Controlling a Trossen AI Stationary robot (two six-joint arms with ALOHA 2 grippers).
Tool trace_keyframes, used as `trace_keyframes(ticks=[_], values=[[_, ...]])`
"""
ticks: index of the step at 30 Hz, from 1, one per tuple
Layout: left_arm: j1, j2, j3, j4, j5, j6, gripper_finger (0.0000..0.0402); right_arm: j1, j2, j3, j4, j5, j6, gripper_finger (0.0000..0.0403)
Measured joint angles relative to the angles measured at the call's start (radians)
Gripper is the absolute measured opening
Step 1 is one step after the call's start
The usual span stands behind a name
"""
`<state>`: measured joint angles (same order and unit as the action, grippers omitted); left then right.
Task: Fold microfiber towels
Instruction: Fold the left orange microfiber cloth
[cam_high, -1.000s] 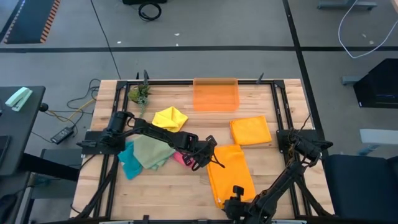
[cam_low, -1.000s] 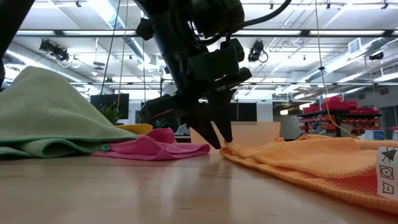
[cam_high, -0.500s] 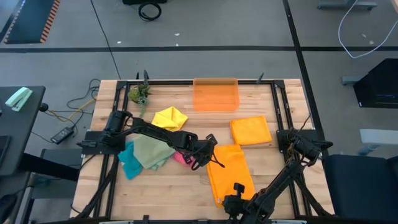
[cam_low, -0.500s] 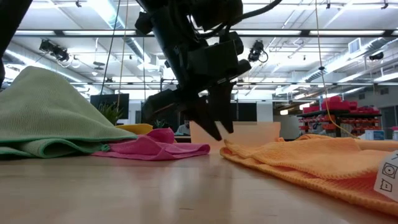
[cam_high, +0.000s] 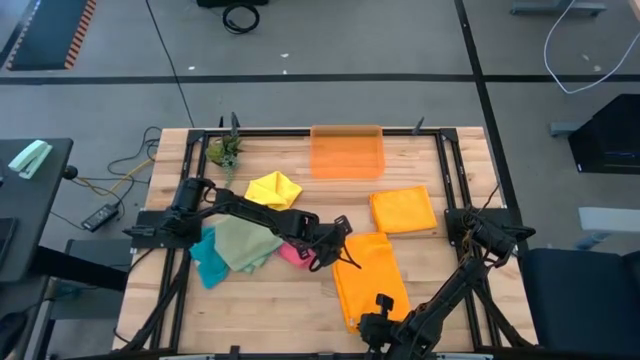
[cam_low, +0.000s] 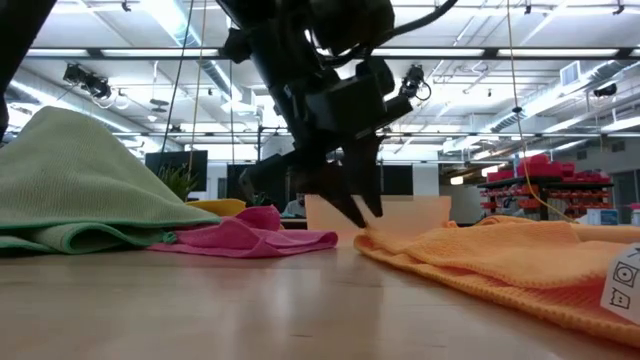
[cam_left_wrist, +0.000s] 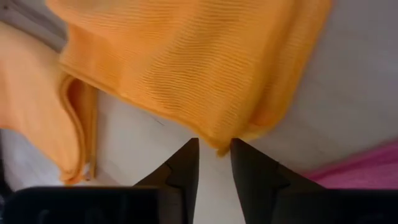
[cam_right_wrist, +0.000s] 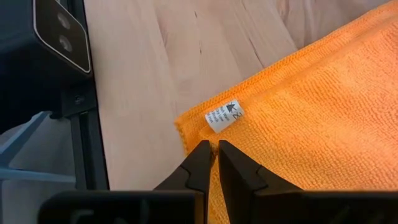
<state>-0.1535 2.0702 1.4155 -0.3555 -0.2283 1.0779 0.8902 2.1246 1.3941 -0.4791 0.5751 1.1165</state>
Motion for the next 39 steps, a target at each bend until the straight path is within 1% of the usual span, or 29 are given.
trace_keyframes(ticks=[12,19,23,27,31,33,35,39], values=[[0.006,0.032,-0.001,-0.007,0.001,0.013,0.0055,0.0,0.0,0.0,0.002,0.0,0.01,0.0038],[0.005,0.037,-0.001,-0.009,-0.001,0.011,0.0008,0.0,-0.002,0.0,0.001,0.0,0.009,0.0038],[-0.002,0.032,-0.001,-0.007,-0.012,0.011,0.0006,0.0,-0.024,-0.001,-0.001,0.009,0.009,0.0038],[-0.015,0.02,-0.001,-0.017,-0.067,0.011,0.0005,0.003,-0.069,-0.001,0.004,0.054,0.004,0.0038],[-0.026,-0.002,-0.001,-0.026,-0.074,0.007,0.0004,0.005,-0.099,-0.001,0.013,0.069,-0.001,0.0038],[-0.026,-0.016,-0.001,-0.022,-0.073,0.006,0.0004,0.005,-0.1,-0.001,0.033,0.047,-0.009,0.0038],[-0.025,-0.026,0.0,-0.016,-0.074,-0.01,0.0003,0.001,-0.092,-0.001,0.05,0.002,-0.018,0.0039],[-0.025,-0.025,-0.001,-0.032,-0.071,-0.02,0.0003,0.002,-0.066,-0.001,0.04,-0.021,-0.021,0.0056]])
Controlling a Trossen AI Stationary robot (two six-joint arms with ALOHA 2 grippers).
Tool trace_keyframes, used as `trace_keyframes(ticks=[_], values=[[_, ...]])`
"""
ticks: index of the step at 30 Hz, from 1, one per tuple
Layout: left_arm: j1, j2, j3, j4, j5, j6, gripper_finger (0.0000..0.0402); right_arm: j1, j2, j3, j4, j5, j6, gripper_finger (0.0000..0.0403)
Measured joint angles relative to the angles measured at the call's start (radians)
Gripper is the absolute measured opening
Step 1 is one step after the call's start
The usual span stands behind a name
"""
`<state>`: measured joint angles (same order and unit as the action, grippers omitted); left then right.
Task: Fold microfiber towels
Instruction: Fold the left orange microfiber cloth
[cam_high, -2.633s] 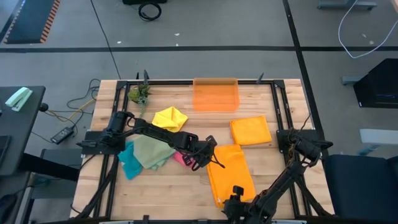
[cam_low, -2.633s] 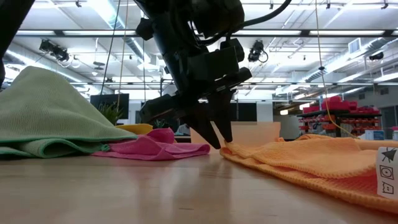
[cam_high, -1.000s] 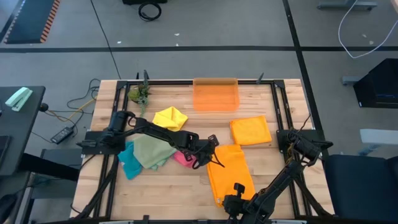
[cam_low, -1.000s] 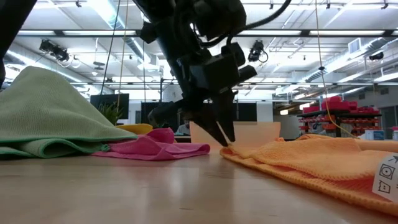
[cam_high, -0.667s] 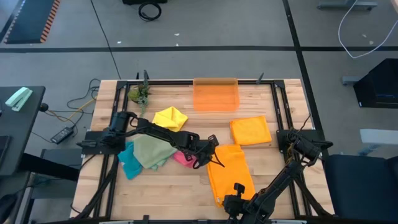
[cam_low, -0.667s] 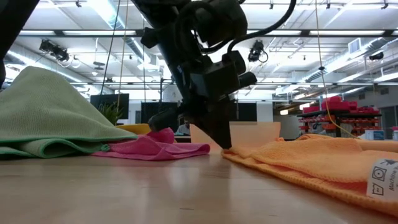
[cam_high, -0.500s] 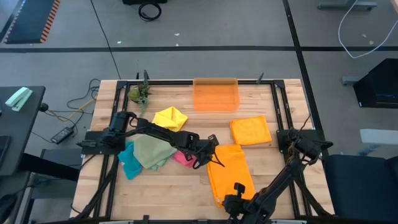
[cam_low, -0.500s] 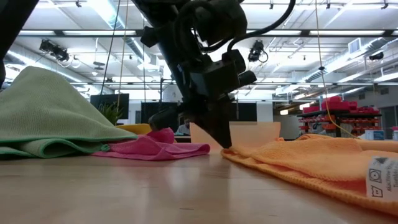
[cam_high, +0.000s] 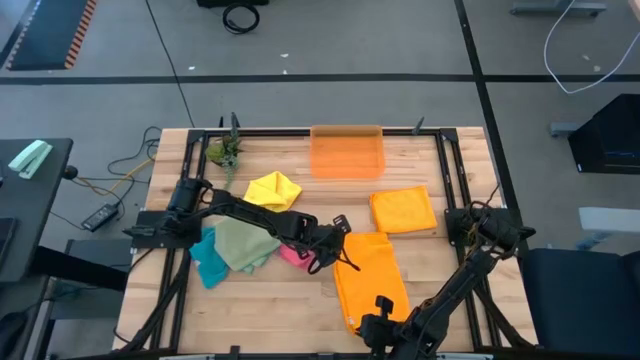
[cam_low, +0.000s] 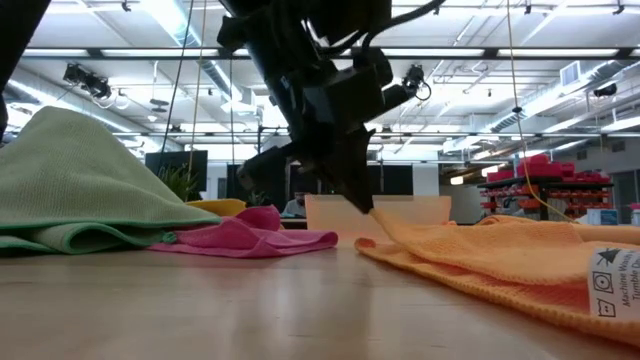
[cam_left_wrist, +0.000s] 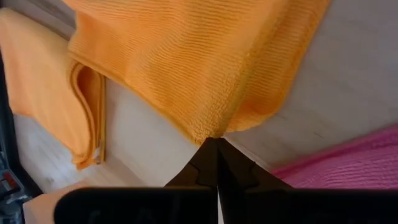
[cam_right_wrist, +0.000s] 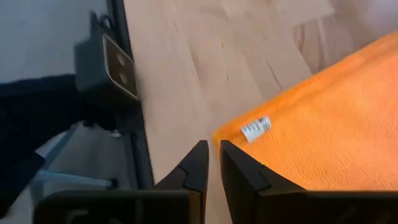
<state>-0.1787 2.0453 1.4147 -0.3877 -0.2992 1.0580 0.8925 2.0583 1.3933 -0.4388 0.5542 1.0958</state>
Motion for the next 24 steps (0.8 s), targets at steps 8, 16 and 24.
trace_keyframes(ticks=[8,16,24], values=[[0.0,0.0,0.0,0.002,0.011,-0.021,0.0003,0.0,0.0,-0.005,-0.018,-0.002,0.019,0.0155],[0.0,0.0,0.0,0.002,0.011,-0.033,0.0003,-0.003,0.0,-0.09,0.086,-0.002,0.05,0.0193],[0.0,0.001,0.0,0.001,0.012,-0.052,0.0003,-0.002,0.0,-0.146,0.159,-0.004,0.046,0.0164]])
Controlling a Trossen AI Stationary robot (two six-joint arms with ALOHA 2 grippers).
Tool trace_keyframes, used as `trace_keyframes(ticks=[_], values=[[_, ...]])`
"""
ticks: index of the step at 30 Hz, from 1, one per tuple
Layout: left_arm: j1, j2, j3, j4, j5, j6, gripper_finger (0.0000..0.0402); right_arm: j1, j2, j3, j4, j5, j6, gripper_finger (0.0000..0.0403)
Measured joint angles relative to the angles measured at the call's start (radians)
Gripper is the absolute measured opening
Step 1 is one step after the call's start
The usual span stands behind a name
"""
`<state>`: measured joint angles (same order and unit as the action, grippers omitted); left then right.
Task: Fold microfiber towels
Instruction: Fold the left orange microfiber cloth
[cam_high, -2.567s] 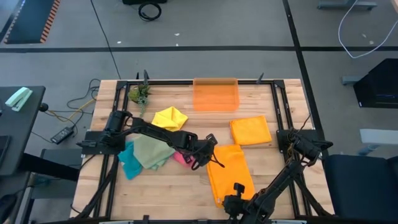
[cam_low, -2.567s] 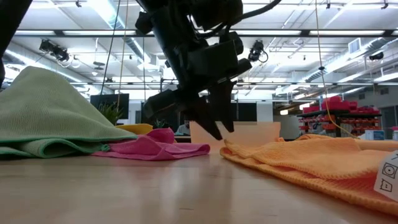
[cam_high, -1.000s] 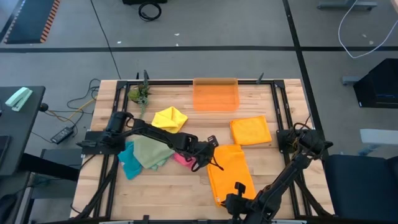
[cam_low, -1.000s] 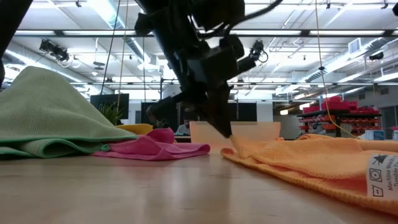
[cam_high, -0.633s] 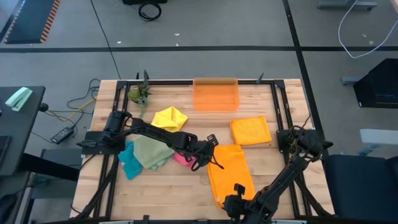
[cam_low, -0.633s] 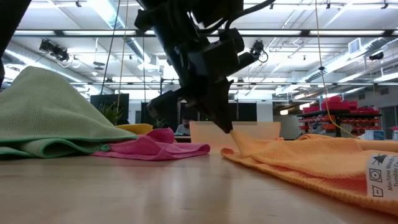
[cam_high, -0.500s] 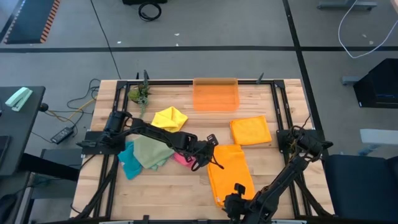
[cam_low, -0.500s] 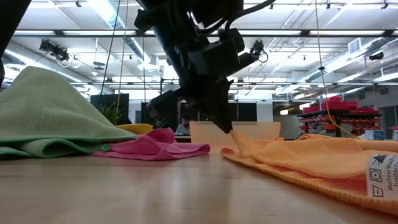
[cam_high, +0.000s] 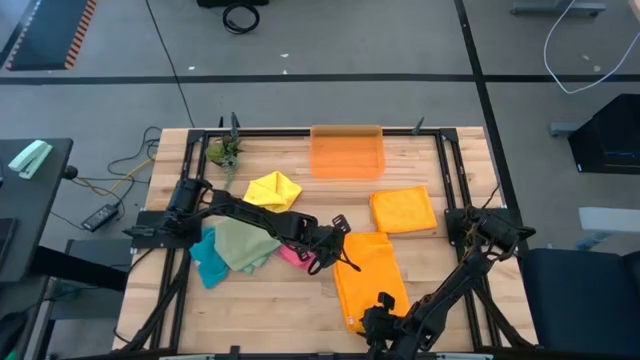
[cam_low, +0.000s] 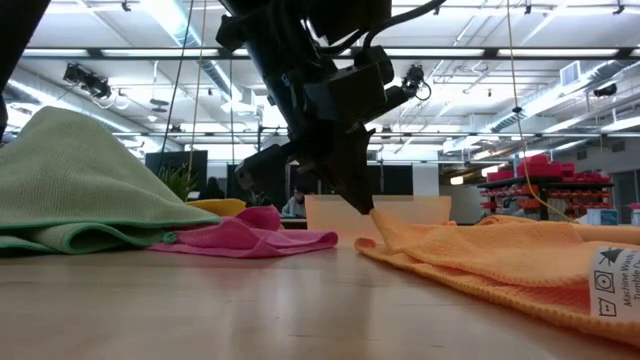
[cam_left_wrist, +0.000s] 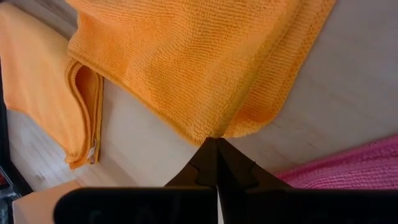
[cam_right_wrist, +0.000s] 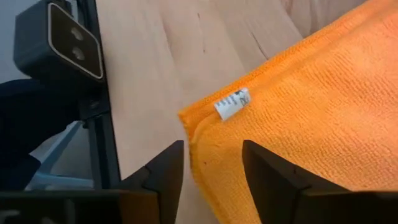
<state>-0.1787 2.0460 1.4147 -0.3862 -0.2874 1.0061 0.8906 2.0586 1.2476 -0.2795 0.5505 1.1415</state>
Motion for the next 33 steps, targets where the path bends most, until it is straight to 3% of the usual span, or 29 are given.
trace_keyframes(ticks=[4,8,10,16,24,33], values=[[0.0,0.0,0.0,0.0,0.0,-0.001,0.0004,-0.006,0.0,0.0,-0.001,-0.013,-0.02,0.0116],[0.0,0.0,0.0,0.0,0.0,-0.008,0.0003,-0.014,0.0,0.0,0.015,-0.036,-0.048,0.0032],[0.0,0.0,0.0,0.0,0.0,-0.008,0.0003,-0.014,0.0,-0.001,0.036,-0.035,-0.08,0.001],[0.0,0.0,0.0,0.0,0.0,-0.018,0.0003,-0.011,-0.003,0.019,0.04,-0.017,-0.119,0.0003],[-0.005,-0.067,-0.001,0.001,0.001,-0.033,0.0003,0.019,-0.076,0.04,0.018,0.093,-0.161,0.0002],[-0.021,-0.098,0.0,-0.084,0.005,-0.143,0.0003,0.022,-0.084,0.04,0.055,0.12,-0.17,0.0]])
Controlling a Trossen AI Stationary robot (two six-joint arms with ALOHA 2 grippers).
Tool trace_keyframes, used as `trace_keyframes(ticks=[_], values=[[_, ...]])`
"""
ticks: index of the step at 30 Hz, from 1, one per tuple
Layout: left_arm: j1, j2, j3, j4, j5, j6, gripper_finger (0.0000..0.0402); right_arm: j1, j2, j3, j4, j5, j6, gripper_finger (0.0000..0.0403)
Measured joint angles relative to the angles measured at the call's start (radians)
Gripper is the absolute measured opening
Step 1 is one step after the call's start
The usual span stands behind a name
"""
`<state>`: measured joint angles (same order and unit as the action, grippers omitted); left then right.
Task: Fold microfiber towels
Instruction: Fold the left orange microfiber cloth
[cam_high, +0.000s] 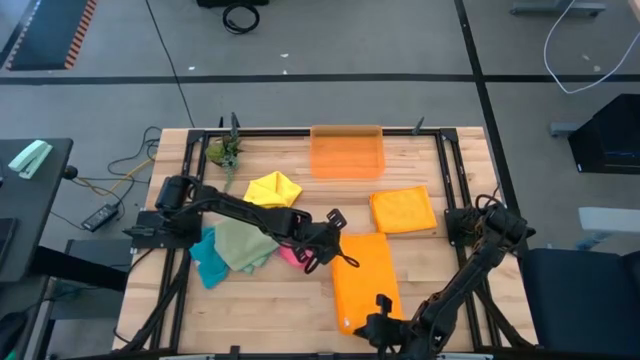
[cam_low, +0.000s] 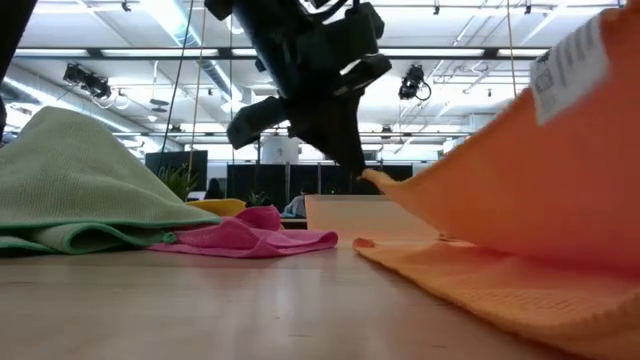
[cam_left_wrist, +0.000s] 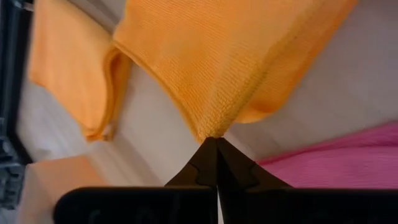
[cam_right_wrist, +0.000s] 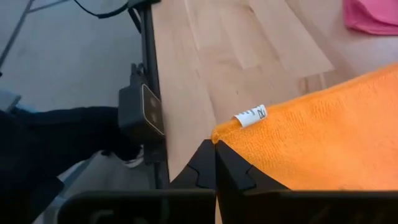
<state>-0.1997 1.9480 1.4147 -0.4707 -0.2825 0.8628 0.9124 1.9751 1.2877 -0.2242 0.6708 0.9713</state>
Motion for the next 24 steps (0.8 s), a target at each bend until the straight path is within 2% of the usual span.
trace_keyframes(ticks=[5,10,13,16,24], values=[[-0.012,0.003,0.0,-0.033,0.002,-0.048,0.0003,-0.003,0.001,0.0,0.057,-0.006,-0.055,0.0],[-0.014,0.003,0.0,-0.033,0.001,-0.104,0.0004,-0.017,0.002,-0.007,0.063,-0.063,-0.024,0.0],[-0.009,0.003,0.0,-0.026,0.001,-0.155,0.0021,-0.025,0.002,-0.007,0.073,-0.082,-0.016,0.0007],[-0.004,0.003,0.0,-0.026,-0.001,-0.19,0.0052,-0.029,0.002,-0.007,0.083,-0.083,-0.038,0.0033],[-0.008,0.003,0.0,-0.022,0.0,-0.258,0.0131,-0.047,0.0,-0.007,0.078,-0.122,-0.005,0.0137]])
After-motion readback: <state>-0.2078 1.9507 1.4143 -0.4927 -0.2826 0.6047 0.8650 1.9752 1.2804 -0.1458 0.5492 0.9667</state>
